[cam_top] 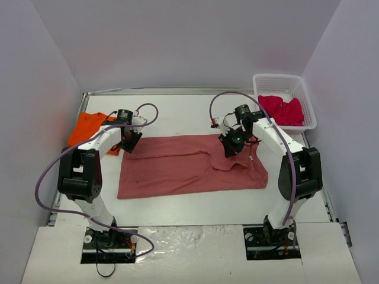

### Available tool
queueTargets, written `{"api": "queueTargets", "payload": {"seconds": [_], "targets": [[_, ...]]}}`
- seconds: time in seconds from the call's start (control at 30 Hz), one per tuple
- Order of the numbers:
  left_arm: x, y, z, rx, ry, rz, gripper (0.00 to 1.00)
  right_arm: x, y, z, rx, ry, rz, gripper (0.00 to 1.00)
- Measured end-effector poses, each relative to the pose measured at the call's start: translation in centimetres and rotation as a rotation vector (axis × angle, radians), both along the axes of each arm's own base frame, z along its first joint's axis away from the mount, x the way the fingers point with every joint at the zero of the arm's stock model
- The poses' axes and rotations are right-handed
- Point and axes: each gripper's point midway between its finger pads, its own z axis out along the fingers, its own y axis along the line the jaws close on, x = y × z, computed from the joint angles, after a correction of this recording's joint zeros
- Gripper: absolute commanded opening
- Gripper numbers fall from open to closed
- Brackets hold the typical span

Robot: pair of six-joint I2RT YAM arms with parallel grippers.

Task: Fold and stack the t-shirts
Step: Fold the other side of the tshirt into a rectangle

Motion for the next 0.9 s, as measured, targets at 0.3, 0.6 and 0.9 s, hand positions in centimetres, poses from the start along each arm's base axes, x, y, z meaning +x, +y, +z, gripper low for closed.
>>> {"api": "queueTargets", "payload": {"seconds": [0.3,0.6,0.9], "targets": [[0.0,0.0,0.0,0.000,0.000,-0.001,0.37,1.6,-2.3,-1.6,-0.036,0.008,-0.059,0.00],[0.0,0.0,0.0,0.000,0.000,-0.001,0.37,0.6,-4.7,-4.3,-0.063,0.057,-0.095,0.00],[-0.1,-0.3,-0.1,0.000,0.001,-0.008,0.37,-2.0,-6.0,-6.6,-0.086,0.135,-0.111,0.00]]}}
